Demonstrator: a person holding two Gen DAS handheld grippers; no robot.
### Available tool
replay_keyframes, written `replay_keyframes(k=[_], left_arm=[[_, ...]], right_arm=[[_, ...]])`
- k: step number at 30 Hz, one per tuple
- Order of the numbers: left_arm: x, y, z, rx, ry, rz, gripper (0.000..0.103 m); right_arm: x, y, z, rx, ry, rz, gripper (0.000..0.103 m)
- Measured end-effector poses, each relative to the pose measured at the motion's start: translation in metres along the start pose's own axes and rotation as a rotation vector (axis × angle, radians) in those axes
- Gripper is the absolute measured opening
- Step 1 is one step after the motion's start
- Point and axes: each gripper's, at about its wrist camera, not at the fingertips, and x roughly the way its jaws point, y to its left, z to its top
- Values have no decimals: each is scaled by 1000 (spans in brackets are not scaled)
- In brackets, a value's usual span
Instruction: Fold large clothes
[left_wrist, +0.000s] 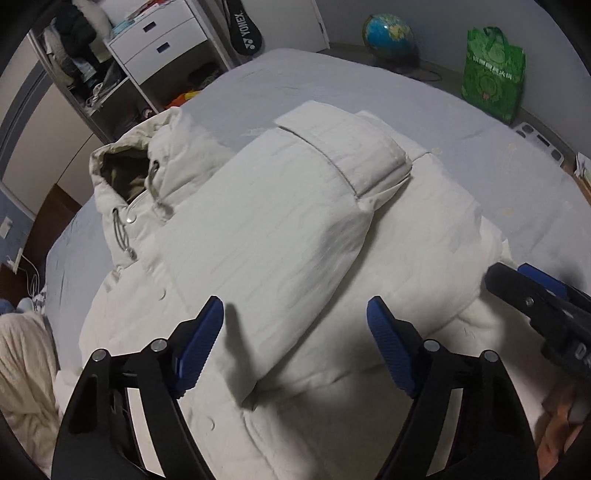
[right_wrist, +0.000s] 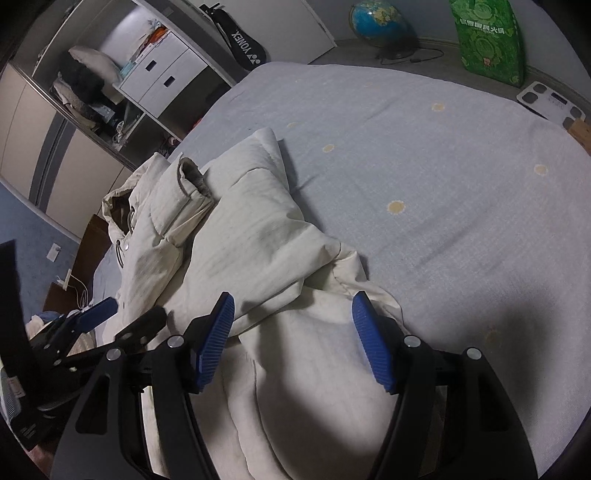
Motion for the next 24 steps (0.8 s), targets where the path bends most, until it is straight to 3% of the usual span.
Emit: replay_keyframes(k=[5, 7, 10, 12, 14, 19, 24], left_arm=[[6, 1, 10, -21, -5, 17, 74], [10, 0, 15, -16, -1, 29, 68], [14, 5, 19, -39, 5, -2, 47], [10, 16, 20, -90, -16, -47, 25], [3, 26, 19, -136, -42, -83, 19], [-12, 53, 7, -216, -86, -108, 15], [-25, 86, -12, -302, -114, -71, 15]], right_arm=[[2, -13, 1, 65, -2, 38, 63], [2, -16, 2, 87, -4, 48, 63], [4, -15, 2, 85, 0, 44, 64], [4, -15, 2, 77, 1, 42, 65], [5, -13, 1, 69, 0, 37, 66], [6, -11, 1, 63, -3, 31, 66], [6, -8, -1, 55, -2, 21, 66]])
